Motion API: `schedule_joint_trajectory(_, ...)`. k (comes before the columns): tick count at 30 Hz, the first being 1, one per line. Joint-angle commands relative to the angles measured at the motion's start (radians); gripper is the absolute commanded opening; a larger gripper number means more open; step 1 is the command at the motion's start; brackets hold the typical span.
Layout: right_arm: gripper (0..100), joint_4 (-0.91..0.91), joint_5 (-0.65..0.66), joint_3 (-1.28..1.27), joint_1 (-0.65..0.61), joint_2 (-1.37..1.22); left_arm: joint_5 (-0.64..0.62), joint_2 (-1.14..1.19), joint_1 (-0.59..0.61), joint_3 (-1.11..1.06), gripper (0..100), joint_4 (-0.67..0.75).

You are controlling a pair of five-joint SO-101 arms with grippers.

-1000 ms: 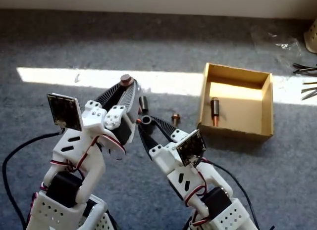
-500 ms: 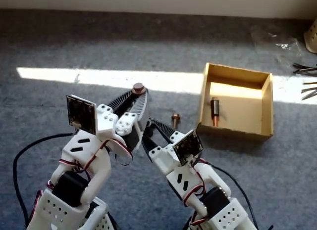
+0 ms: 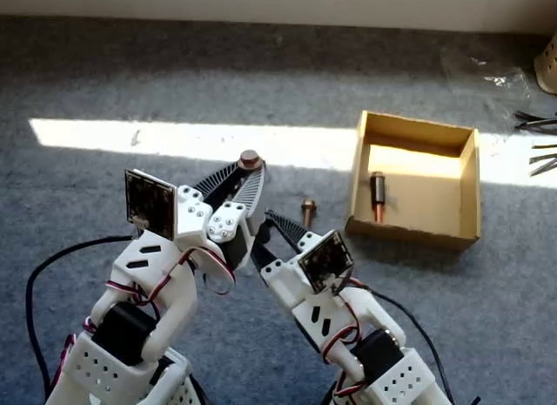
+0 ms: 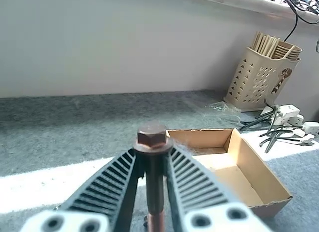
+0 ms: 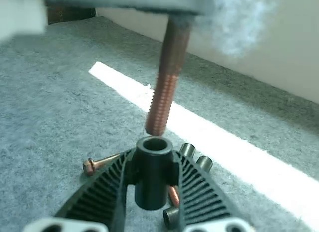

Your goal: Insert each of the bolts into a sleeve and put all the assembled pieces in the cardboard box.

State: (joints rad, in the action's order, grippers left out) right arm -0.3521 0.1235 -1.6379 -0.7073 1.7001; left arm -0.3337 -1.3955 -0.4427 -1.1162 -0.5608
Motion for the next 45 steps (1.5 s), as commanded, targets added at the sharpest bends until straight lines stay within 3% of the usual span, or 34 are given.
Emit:
schedule_joint_trajectory(1, 0.5, -0.004, 0.023, 0.012, -0.005, 0.013, 0.034, -0.015, -0.016, 0.005, 1, -0.011)
schedule_joint_trajectory(25, 0.5, -0.004, 0.021, 0.019, -0.008, 0.013, 0.071, -0.015, -0.016, -0.054, 1, 0.012)
schedule_joint_trajectory(31, 0.5, -0.005, -0.147, 0.019, -0.004, 0.013, 0.069, -0.015, -0.016, -0.054, 1, 0.012)
schedule_joint_trajectory(45, 0.5, -0.007, -0.235, 0.019, -0.002, 0.013, 0.069, -0.015, -0.016, -0.054, 1, 0.008)
